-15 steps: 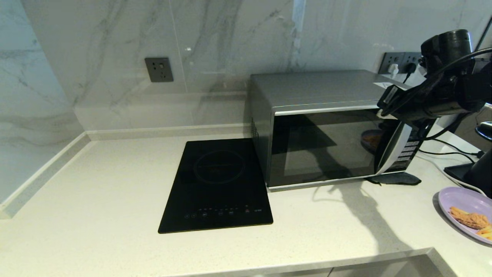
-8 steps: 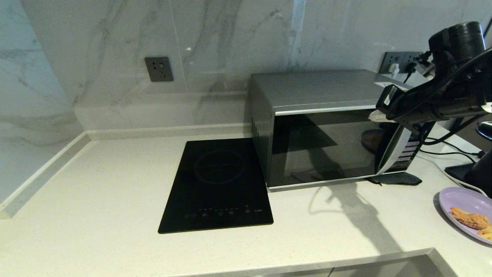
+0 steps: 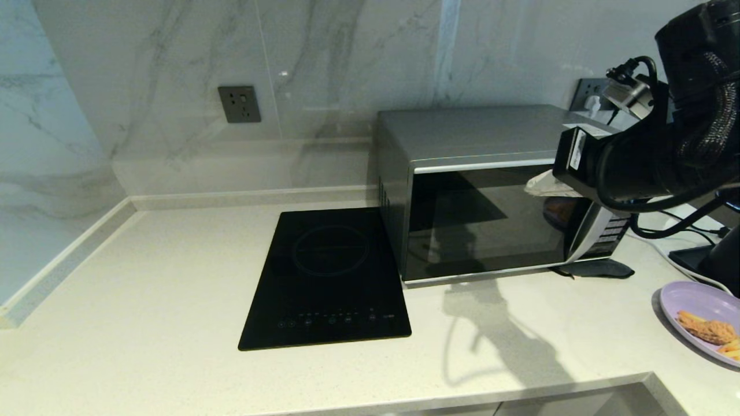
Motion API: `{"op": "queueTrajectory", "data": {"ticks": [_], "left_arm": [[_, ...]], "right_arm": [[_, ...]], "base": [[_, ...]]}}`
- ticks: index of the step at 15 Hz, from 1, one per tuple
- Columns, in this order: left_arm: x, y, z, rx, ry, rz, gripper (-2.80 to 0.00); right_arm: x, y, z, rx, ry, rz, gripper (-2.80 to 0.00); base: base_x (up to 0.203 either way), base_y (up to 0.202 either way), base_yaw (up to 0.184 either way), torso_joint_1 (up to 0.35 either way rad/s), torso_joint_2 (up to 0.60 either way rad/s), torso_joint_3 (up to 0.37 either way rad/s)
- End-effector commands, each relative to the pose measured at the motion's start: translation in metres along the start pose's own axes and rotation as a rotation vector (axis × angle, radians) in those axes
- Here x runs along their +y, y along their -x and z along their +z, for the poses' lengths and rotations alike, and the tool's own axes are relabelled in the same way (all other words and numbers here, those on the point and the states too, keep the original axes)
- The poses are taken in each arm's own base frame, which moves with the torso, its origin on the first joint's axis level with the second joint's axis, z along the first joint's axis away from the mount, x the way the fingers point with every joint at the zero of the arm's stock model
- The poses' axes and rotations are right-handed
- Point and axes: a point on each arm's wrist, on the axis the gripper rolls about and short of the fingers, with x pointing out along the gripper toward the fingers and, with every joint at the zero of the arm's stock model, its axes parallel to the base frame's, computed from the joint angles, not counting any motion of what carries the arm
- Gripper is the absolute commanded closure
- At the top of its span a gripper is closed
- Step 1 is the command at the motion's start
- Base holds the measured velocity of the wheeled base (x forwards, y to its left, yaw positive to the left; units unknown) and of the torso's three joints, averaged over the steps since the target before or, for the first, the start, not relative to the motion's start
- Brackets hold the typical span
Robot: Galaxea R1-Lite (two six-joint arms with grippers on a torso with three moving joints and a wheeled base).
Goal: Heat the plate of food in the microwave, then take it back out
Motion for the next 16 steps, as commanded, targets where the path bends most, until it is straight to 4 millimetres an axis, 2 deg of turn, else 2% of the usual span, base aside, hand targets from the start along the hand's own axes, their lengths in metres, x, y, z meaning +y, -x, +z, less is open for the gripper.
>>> {"op": "queueTrajectory", "data": {"ticks": [1,5,8,11,16], "left_arm": [[0.0,0.0,0.0,0.001,0.001,0.001,0.0],[0.0,0.0,0.0,0.001,0.001,0.001,0.0],[0.0,0.0,0.0,0.001,0.001,0.001,0.0],[0.0,0.0,0.0,0.001,0.001,0.001,0.0],[0.0,0.0,0.0,0.001,0.001,0.001,0.0]], "right_arm": [[0.017,0.009,-0.015,0.028,0.044,0.051,0.0],[0.035,-0.03,-0.033,0.073,0.125,-0.014,0.0],[0.044,-0.057,-0.034,0.081,0.151,-0.033,0.0],[0.056,-0.065,-0.026,0.046,0.151,-0.009,0.0],[0.069,-0.083,-0.026,-0.033,0.212,-0.081,0.0]], "base": [[0.0,0.0,0.0,0.0,0.0,0.0],[0.0,0.0,0.0,0.0,0.0,0.0],[0.0,0.0,0.0,0.0,0.0,0.0],[0.0,0.0,0.0,0.0,0.0,0.0],[0.0,0.0,0.0,0.0,0.0,0.0]]}}
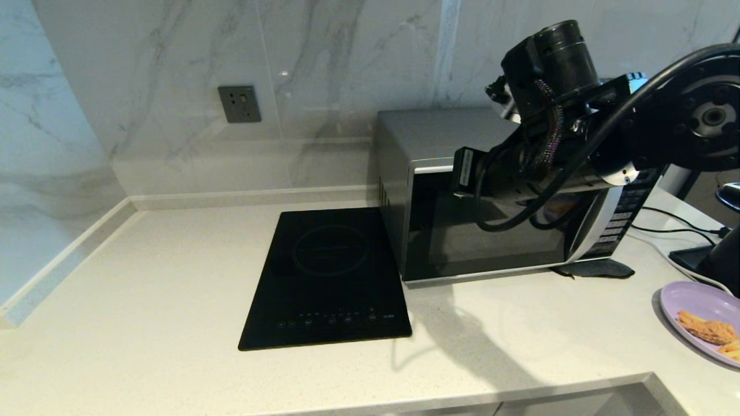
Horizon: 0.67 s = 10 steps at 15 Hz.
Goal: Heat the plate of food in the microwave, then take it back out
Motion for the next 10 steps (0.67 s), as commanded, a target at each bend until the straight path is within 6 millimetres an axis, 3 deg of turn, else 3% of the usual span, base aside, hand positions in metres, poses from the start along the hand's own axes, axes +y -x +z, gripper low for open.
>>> {"op": "queueTrajectory", "data": {"ticks": [1,10], "left_arm": [[0.0,0.0,0.0,0.001,0.001,0.001,0.0],[0.0,0.0,0.0,0.001,0.001,0.001,0.0]], "right_arm": [[0.007,-0.015,-0.003,0.01,0.007,-0.004,0.0],[0.02,-0.045,-0.004,0.006,0.011,0.006,0.0]], "base": [[0.0,0.0,0.0,0.0,0.0,0.0],[0.0,0.0,0.0,0.0,0.0,0.0]]}}
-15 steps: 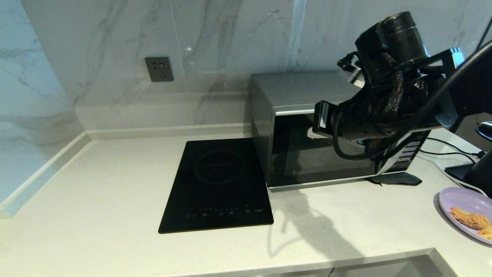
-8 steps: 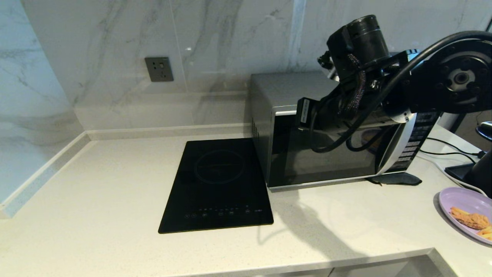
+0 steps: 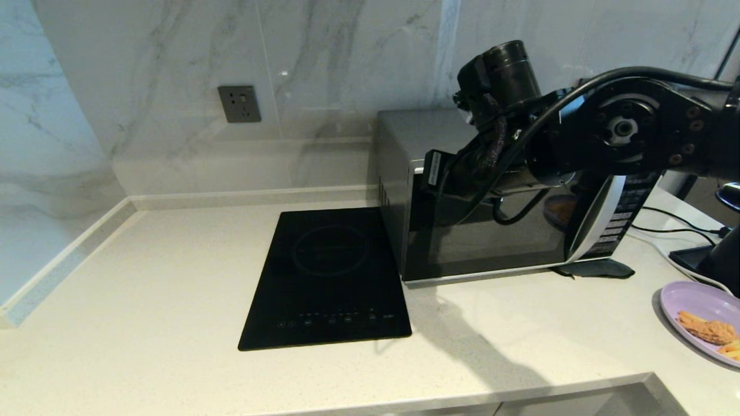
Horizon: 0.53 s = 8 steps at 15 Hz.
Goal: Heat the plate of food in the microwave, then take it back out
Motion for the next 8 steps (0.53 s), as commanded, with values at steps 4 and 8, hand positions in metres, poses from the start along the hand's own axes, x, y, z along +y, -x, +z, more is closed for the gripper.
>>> {"op": "queueTrajectory", "data": {"ticks": [4,8], "left_arm": [[0.0,0.0,0.0,0.001,0.001,0.001,0.0],[0.0,0.0,0.0,0.001,0.001,0.001,0.0]], "right_arm": [[0.004,-0.021,-0.005,-0.021,0.022,0.007,0.0],[0.008,-0.03,-0.003,-0.068,0.051,0.026,0.0]], "base": [[0.0,0.0,0.0,0.0,0.0,0.0],[0.0,0.0,0.0,0.0,0.0,0.0]]}}
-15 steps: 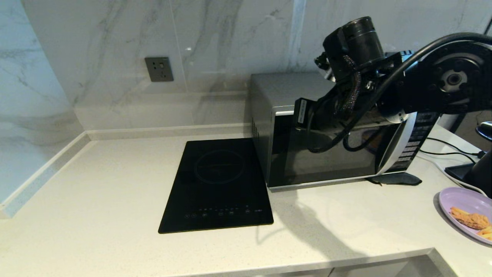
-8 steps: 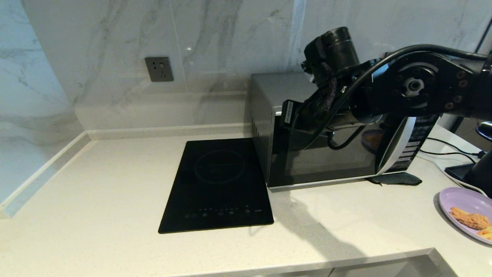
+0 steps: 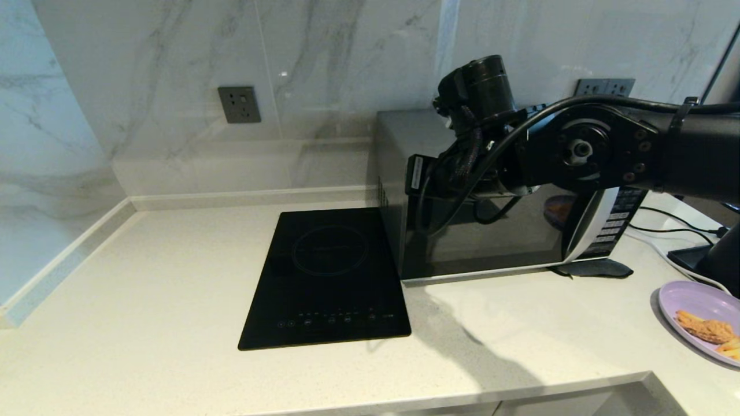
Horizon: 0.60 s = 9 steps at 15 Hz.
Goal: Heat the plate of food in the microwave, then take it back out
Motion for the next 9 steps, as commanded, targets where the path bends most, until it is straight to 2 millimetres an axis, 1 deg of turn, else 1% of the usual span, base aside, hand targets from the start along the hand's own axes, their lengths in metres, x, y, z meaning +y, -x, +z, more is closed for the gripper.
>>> {"op": "queueTrajectory", "data": {"ticks": [1,6,8,9], "left_arm": [[0.0,0.0,0.0,0.001,0.001,0.0,0.0],[0.0,0.0,0.0,0.001,0.001,0.0,0.0],[0.0,0.0,0.0,0.001,0.001,0.0,0.0],[0.0,0.0,0.0,0.001,0.001,0.0,0.0]], "right_arm": [[0.001,-0.009,-0.002,-0.022,0.0,0.001,0.0],[0.0,-0.014,-0.004,-0.028,0.008,-0.018,0.0],[0.0,-0.009,0.0,-0.037,0.003,-0.014,0.0],[0.0,-0.001,0.004,-0.05,-0.001,-0.007,0.0]], "base": [[0.0,0.0,0.0,0.0,0.0,0.0],[0.0,0.0,0.0,0.0,0.0,0.0],[0.0,0.0,0.0,0.0,0.0,0.0],[0.0,0.0,0.0,0.0,0.0,0.0]]}}
